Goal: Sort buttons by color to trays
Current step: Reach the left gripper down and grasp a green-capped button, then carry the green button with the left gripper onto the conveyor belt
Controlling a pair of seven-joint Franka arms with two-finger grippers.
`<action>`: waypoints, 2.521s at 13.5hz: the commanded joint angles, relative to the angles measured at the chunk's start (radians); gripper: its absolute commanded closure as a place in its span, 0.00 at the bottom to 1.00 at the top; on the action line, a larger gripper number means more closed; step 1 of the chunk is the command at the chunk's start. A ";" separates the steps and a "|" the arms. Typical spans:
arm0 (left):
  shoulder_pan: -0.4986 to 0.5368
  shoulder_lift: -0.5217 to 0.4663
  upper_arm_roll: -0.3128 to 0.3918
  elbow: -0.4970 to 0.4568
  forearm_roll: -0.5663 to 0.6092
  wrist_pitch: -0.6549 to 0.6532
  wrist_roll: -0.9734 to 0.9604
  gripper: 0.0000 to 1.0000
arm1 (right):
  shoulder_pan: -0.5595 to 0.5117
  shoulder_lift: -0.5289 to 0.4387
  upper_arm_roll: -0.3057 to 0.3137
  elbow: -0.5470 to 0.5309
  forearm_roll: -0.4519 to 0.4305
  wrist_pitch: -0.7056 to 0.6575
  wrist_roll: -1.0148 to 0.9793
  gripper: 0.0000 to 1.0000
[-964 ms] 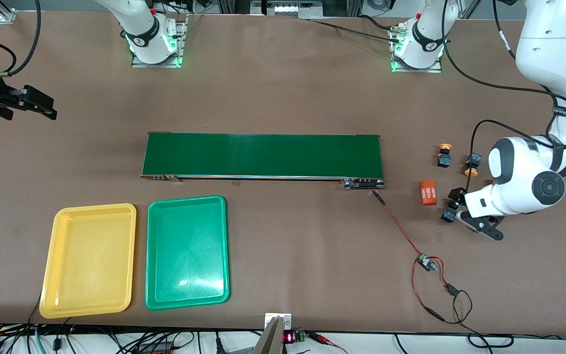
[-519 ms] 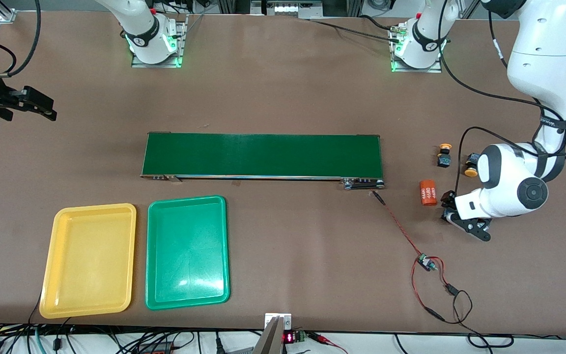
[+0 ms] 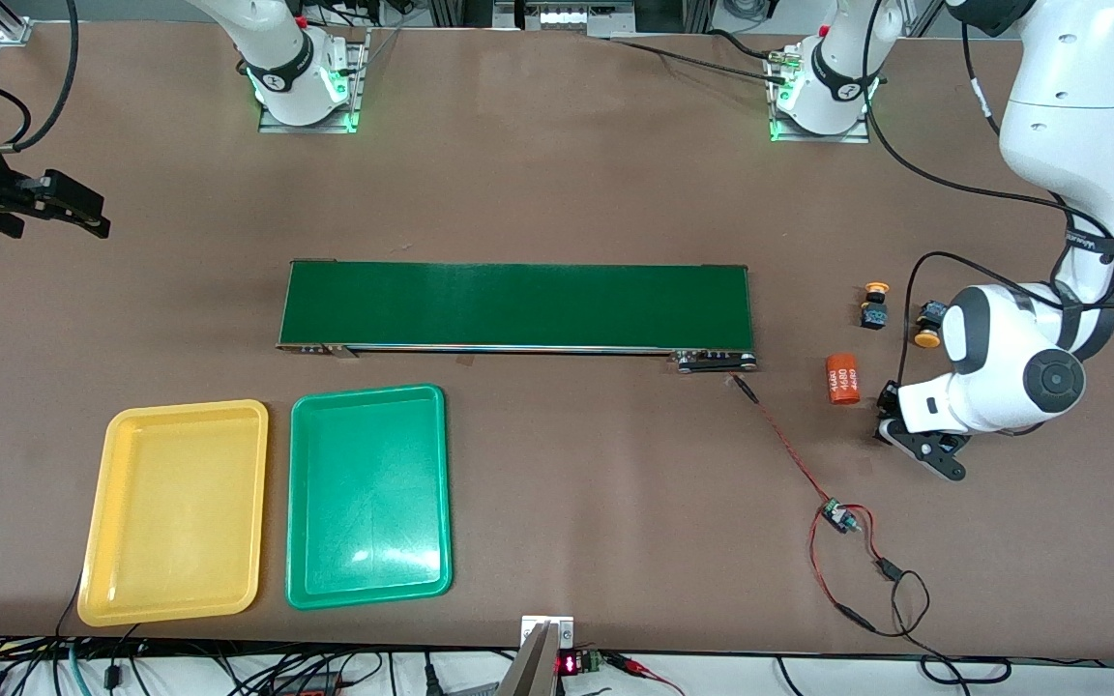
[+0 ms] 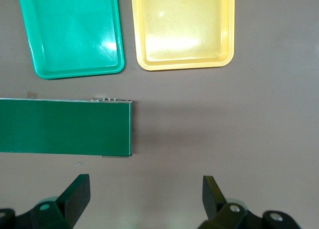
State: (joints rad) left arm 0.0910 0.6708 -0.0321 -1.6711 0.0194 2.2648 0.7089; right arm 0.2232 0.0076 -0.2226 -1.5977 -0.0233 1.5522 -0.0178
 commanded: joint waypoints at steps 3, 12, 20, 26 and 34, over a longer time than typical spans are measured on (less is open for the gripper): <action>-0.040 -0.102 -0.049 0.114 -0.007 -0.299 0.089 0.83 | -0.005 -0.006 0.005 -0.011 -0.001 0.017 0.009 0.00; -0.128 -0.258 -0.204 -0.030 -0.102 -0.539 -0.690 0.82 | -0.002 -0.009 0.008 -0.011 -0.003 0.020 0.003 0.00; -0.131 -0.422 -0.307 -0.450 -0.222 -0.128 -0.873 0.81 | -0.002 -0.008 0.008 -0.011 -0.001 0.020 0.002 0.00; -0.146 -0.364 -0.307 -0.455 -0.220 0.001 -0.868 0.71 | -0.001 -0.008 0.008 -0.011 -0.001 0.022 0.002 0.00; -0.099 -0.355 -0.295 -0.279 -0.207 -0.176 -0.858 0.00 | -0.001 -0.008 0.008 -0.011 -0.001 0.020 0.002 0.00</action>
State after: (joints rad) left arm -0.0372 0.3113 -0.3292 -2.0650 -0.1800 2.2161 -0.1543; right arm 0.2251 0.0078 -0.2197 -1.5978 -0.0233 1.5624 -0.0179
